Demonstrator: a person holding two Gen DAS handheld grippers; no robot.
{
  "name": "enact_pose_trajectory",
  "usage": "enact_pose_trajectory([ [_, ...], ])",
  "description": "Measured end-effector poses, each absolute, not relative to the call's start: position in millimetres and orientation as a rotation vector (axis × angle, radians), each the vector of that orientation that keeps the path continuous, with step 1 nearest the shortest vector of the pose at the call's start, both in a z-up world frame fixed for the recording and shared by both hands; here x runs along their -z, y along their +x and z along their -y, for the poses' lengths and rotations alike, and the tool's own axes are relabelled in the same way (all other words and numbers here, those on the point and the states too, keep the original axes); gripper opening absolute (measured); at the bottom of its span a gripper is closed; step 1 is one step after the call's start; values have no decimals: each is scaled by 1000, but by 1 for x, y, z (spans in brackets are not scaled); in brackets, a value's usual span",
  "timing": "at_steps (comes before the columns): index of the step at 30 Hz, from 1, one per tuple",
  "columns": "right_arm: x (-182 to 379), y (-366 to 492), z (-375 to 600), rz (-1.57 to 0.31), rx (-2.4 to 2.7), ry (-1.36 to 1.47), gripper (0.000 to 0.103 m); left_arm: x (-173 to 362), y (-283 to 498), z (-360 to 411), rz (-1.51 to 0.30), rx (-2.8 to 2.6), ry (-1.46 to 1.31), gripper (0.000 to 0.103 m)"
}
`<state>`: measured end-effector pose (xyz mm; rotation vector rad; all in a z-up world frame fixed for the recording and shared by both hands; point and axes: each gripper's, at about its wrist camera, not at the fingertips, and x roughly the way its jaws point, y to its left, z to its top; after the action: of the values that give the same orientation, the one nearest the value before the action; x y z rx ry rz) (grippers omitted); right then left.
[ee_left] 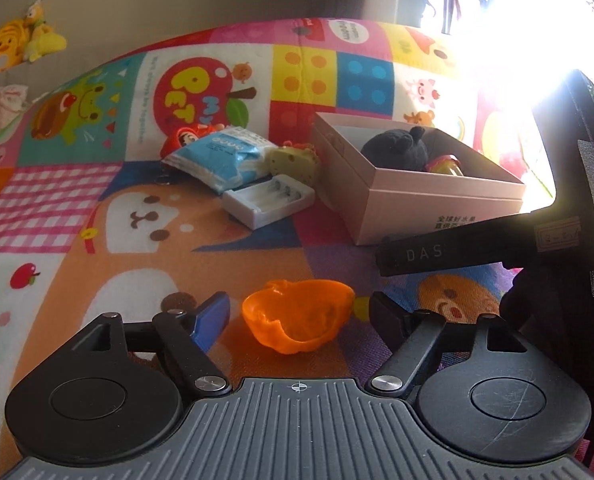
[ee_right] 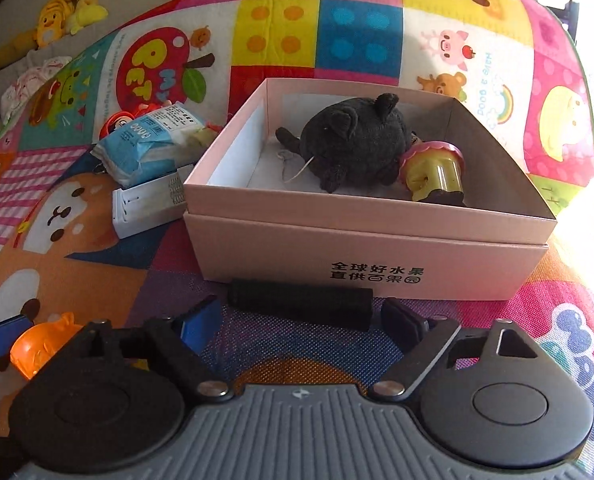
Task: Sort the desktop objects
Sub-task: 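Grasp the black tube with the right tool while the left tool holds the orange cup, then drop the orange cup into the pink box with the left tool while the right tool carries the tube over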
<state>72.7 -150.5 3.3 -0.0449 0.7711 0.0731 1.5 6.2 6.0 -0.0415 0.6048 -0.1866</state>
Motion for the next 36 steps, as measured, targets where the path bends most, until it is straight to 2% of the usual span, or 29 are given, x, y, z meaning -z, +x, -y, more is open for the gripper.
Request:
enact_pose_trajectory([
  [10,-26,8,209,-724,-101,-82,76,-5,7,-1,-688,151,-87,85],
  [12,-30,-9,224,-710,-93,-110,76,-5,10,6,-688,140,-64,81],
  [14,-32,-24,237,-700,-83,-138,76,-5,13,11,-692,132,-41,68],
  [16,-36,-35,249,-694,-76,-145,76,-6,16,15,-693,134,-16,63],
  [19,-50,-46,265,-645,-55,-125,75,-19,23,22,-706,205,-61,63],
  [25,-94,-54,292,-467,-14,-8,76,-91,48,66,-472,313,16,63],
  [27,-98,-53,295,-438,-5,13,76,-99,72,83,-457,319,42,63],
  [34,-81,-41,304,-501,10,42,76,-53,141,142,-628,334,158,63],
  [36,-75,-38,307,-531,23,42,76,-44,141,142,-640,362,145,75],
])
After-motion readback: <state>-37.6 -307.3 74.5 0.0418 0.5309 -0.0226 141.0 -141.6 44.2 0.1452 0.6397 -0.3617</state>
